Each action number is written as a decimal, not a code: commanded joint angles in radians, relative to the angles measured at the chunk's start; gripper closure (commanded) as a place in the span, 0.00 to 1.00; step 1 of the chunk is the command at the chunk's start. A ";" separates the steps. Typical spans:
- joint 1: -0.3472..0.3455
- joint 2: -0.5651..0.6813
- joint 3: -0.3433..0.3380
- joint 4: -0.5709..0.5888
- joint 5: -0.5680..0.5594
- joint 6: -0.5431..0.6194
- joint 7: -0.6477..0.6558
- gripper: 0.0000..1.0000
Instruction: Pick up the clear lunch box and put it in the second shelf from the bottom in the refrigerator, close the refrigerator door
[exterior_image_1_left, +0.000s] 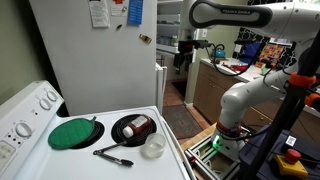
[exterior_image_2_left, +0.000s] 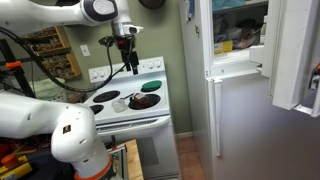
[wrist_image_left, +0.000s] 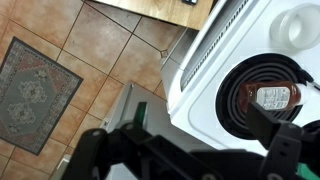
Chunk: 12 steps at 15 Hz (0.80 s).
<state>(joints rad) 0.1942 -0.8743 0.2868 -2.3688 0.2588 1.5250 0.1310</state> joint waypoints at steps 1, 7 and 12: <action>0.002 0.002 -0.002 0.003 -0.002 -0.002 0.001 0.00; 0.058 0.014 0.048 -0.030 0.028 0.039 -0.044 0.00; 0.189 0.086 0.161 -0.115 0.113 0.198 -0.120 0.00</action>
<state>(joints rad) 0.3072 -0.8336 0.4055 -2.4258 0.3222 1.6255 0.0561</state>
